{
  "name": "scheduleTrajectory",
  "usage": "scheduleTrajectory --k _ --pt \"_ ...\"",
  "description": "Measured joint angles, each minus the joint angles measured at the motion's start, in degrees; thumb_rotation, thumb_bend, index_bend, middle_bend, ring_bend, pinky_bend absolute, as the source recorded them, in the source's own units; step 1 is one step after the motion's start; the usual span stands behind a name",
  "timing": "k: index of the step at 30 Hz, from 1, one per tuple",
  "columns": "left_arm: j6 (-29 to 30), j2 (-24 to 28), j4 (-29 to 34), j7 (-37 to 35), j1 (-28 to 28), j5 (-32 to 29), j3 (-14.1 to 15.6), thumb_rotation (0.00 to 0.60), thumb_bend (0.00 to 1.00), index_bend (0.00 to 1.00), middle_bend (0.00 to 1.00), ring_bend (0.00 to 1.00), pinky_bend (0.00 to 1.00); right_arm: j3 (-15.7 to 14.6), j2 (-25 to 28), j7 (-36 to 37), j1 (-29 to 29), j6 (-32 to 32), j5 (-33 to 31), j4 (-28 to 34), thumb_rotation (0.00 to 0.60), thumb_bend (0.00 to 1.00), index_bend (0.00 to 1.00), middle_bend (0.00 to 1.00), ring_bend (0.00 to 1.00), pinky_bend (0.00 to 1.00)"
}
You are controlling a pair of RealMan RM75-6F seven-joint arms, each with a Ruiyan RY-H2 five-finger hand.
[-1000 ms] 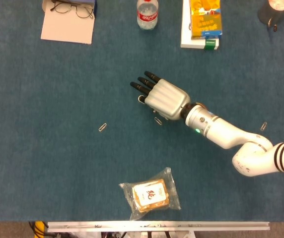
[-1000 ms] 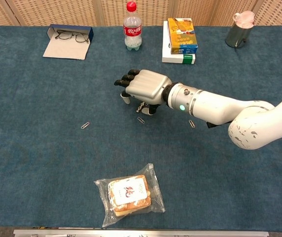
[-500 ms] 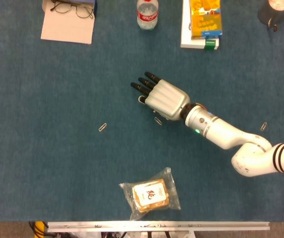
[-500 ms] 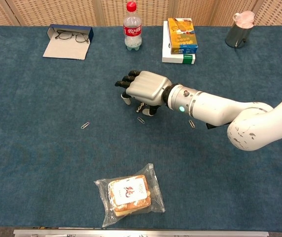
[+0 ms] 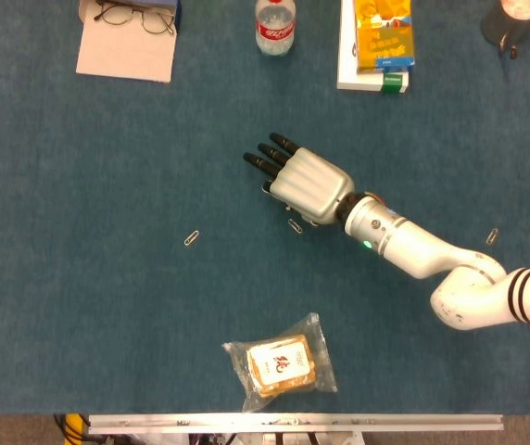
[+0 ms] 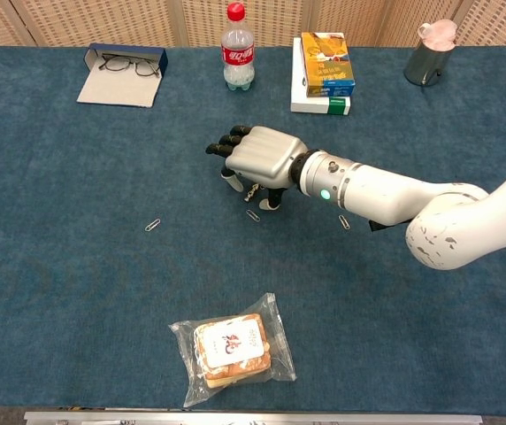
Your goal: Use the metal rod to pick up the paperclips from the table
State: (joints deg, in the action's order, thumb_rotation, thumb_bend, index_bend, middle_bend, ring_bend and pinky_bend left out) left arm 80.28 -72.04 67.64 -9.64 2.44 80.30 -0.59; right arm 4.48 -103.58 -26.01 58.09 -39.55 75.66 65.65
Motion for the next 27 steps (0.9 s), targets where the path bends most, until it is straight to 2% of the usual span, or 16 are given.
scheduleTrajectory --k 27 --pt "-0.4 -0.3 -0.9 -1.1 0.1 0.0 0.0 0.6 0.35 0.26 0.0 0.0 0.1 1.1 -1.6 -0.7 0.9 1.3 -1.5 -2.2 0.6 0.21 0.52 0.04 0.0 0.06"
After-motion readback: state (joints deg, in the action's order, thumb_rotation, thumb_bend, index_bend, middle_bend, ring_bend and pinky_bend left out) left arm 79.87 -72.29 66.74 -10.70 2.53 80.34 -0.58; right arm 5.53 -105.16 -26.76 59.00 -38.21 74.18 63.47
